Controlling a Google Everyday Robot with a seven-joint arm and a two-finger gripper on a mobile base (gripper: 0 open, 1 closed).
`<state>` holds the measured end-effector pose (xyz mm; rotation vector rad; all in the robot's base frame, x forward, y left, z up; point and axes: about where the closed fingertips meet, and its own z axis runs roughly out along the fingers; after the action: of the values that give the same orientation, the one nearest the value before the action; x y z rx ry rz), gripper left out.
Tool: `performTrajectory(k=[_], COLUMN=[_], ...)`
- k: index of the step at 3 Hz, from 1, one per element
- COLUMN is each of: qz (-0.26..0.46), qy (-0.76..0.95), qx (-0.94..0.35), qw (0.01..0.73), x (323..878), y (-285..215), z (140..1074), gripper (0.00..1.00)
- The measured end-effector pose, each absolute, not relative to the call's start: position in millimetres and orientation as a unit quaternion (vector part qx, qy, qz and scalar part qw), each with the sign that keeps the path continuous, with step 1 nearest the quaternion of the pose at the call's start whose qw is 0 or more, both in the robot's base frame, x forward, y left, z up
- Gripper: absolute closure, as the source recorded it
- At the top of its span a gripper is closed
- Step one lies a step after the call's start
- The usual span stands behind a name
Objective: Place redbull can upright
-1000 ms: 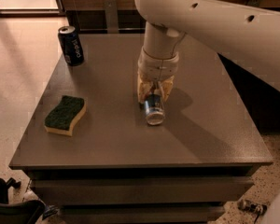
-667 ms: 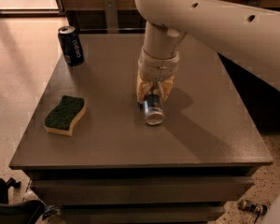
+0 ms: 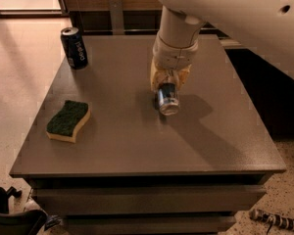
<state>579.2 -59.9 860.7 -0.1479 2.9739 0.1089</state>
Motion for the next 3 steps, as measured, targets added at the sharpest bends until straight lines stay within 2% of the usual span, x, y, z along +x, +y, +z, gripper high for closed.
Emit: performTrajectory(k=[1,3], qz=[0.029,0.086], qy=[0.983,0.943], qx=[-0.074,-0.147], qw=[0.168,0.288], x=[589,568], y=[-79,-114], z=[896,907], gripper=[1.00,1.00])
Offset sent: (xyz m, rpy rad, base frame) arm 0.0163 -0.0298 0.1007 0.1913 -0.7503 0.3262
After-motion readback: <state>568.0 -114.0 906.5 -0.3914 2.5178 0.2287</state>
